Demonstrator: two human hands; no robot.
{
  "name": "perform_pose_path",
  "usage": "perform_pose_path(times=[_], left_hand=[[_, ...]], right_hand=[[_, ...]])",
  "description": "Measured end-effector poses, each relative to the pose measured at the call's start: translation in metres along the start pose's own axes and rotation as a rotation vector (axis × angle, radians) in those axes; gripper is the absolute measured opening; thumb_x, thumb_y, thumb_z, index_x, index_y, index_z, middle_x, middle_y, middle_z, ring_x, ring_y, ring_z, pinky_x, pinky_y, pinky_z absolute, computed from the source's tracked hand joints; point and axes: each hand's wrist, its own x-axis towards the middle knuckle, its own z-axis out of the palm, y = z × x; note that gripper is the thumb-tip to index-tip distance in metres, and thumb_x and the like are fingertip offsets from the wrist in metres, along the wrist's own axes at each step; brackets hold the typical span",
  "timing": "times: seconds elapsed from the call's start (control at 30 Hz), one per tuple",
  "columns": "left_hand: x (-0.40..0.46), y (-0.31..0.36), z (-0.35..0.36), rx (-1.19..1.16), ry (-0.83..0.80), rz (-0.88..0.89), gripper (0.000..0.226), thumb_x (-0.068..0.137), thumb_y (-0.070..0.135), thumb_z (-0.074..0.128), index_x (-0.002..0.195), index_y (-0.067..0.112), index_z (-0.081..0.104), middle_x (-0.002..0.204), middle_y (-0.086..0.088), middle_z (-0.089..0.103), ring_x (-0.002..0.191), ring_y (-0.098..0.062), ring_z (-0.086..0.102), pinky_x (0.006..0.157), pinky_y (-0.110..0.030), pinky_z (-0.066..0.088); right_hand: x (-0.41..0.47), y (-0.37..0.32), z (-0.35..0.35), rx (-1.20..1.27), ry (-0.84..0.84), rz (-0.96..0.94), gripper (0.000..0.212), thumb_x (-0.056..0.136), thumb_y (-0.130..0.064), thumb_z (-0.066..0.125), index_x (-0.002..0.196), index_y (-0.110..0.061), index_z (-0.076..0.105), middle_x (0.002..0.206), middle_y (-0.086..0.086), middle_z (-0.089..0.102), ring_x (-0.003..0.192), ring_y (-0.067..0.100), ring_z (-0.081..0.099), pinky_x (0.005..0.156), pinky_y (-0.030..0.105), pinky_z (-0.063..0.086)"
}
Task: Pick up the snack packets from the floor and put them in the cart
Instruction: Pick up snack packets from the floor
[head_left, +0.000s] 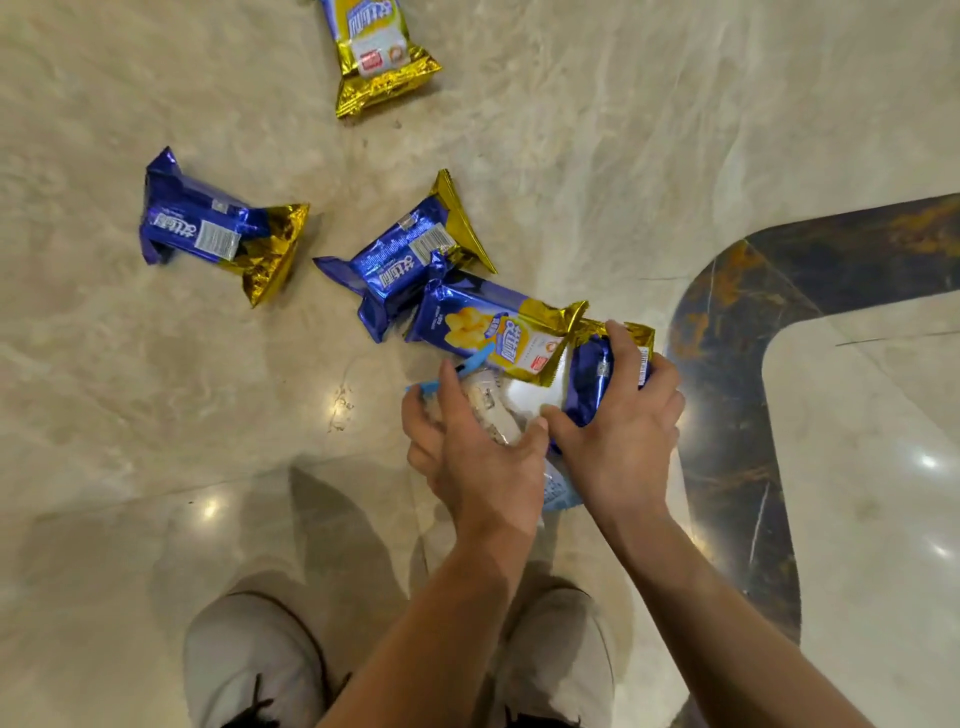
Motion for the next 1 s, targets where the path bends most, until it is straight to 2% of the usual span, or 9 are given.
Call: perform_pose_path(times=[0.1, 0.23, 0.33, 0.43, 0.53, 0.63, 0.8, 0.87, 1.0], left_hand=[[0.000, -0.002, -0.001, 0.001, 0.011, 0.001, 0.097, 0.070, 0.015, 0.083, 0.148, 0.039, 0.031, 0.154, 0.006, 0.015, 0.126, -0.025, 0.028, 0.105, -0.045, 0.043], [0.003, -0.002, -0.009, -0.014, -0.002, -0.010, 0.101, 0.071, 0.005, 0.081, 0.149, 0.043, 0.029, 0.152, 0.008, 0.020, 0.125, -0.024, 0.032, 0.106, -0.044, 0.043], [0.004, 0.003, -0.025, -0.012, -0.033, -0.056, 0.102, 0.071, 0.005, 0.082, 0.148, 0.045, 0.029, 0.147, 0.010, 0.024, 0.123, -0.023, 0.035, 0.106, -0.047, 0.043], [-0.006, 0.020, -0.055, -0.027, -0.060, -0.081, 0.099, 0.073, 0.007, 0.080, 0.148, 0.045, 0.029, 0.145, 0.011, 0.025, 0.115, -0.018, 0.033, 0.107, -0.047, 0.041], [-0.026, 0.047, -0.102, -0.038, -0.065, -0.050, 0.099, 0.073, 0.009, 0.079, 0.149, 0.044, 0.027, 0.146, 0.012, 0.025, 0.110, -0.013, 0.029, 0.105, -0.043, 0.041], [-0.051, 0.084, -0.156, -0.068, -0.043, -0.018, 0.097, 0.072, 0.008, 0.078, 0.150, 0.041, 0.030, 0.146, 0.009, 0.026, 0.110, -0.018, 0.033, 0.101, -0.039, 0.041], [-0.108, 0.165, -0.261, -0.065, -0.019, 0.036, 0.092, 0.071, 0.012, 0.077, 0.147, 0.042, 0.037, 0.147, 0.006, 0.027, 0.115, -0.026, 0.037, 0.101, -0.048, 0.041], [-0.135, 0.199, -0.309, -0.067, -0.020, 0.054, 0.091, 0.070, 0.009, 0.075, 0.146, 0.041, 0.039, 0.147, 0.006, 0.026, 0.113, -0.025, 0.036, 0.101, -0.048, 0.041], [-0.182, 0.257, -0.410, -0.096, -0.011, 0.084, 0.089, 0.070, 0.007, 0.074, 0.146, 0.039, 0.040, 0.145, 0.008, 0.027, 0.108, -0.016, 0.030, 0.103, -0.046, 0.040]], right_hand=[[0.000, 0.000, 0.004, -0.005, 0.053, -0.001, 0.088, 0.074, -0.027, 0.077, 0.146, -0.037, 0.028, 0.136, 0.011, 0.037, 0.117, 0.032, 0.041, 0.094, 0.046, 0.041], [0.000, -0.001, -0.001, 0.057, 0.033, -0.008, 0.084, 0.075, -0.015, 0.074, 0.145, -0.034, 0.032, 0.135, 0.011, 0.038, 0.116, 0.032, 0.041, 0.096, 0.040, 0.041], [-0.002, -0.002, -0.019, 0.104, -0.022, 0.011, 0.082, 0.076, -0.012, 0.073, 0.145, -0.031, 0.033, 0.134, 0.011, 0.039, 0.118, 0.031, 0.040, 0.100, 0.036, 0.035], [-0.012, -0.012, -0.053, 0.110, -0.062, 0.017, 0.084, 0.075, -0.011, 0.073, 0.145, -0.032, 0.032, 0.133, 0.011, 0.041, 0.119, 0.030, 0.039, 0.103, 0.043, 0.039], [-0.029, -0.036, -0.106, 0.093, -0.064, 0.001, 0.084, 0.076, -0.011, 0.074, 0.144, -0.033, 0.032, 0.133, 0.010, 0.040, 0.118, 0.031, 0.038, 0.099, 0.040, 0.038], [-0.047, -0.074, -0.173, 0.100, -0.069, -0.025, 0.082, 0.077, -0.009, 0.071, 0.146, -0.031, 0.033, 0.133, 0.012, 0.040, 0.113, 0.031, 0.038, 0.090, 0.033, 0.033], [-0.083, -0.154, -0.296, 0.091, -0.086, -0.142, 0.083, 0.076, -0.009, 0.070, 0.147, -0.029, 0.033, 0.132, 0.012, 0.040, 0.112, 0.028, 0.036, 0.088, 0.022, 0.021], [-0.097, -0.191, -0.350, 0.095, -0.095, -0.179, 0.083, 0.076, -0.008, 0.070, 0.148, -0.028, 0.033, 0.131, 0.012, 0.038, 0.113, 0.028, 0.035, 0.090, 0.022, 0.021], [-0.127, -0.273, -0.454, 0.110, -0.094, -0.288, 0.082, 0.076, -0.007, 0.071, 0.147, -0.024, 0.035, 0.131, 0.015, 0.043, 0.115, 0.030, 0.037, 0.083, 0.020, 0.021]])
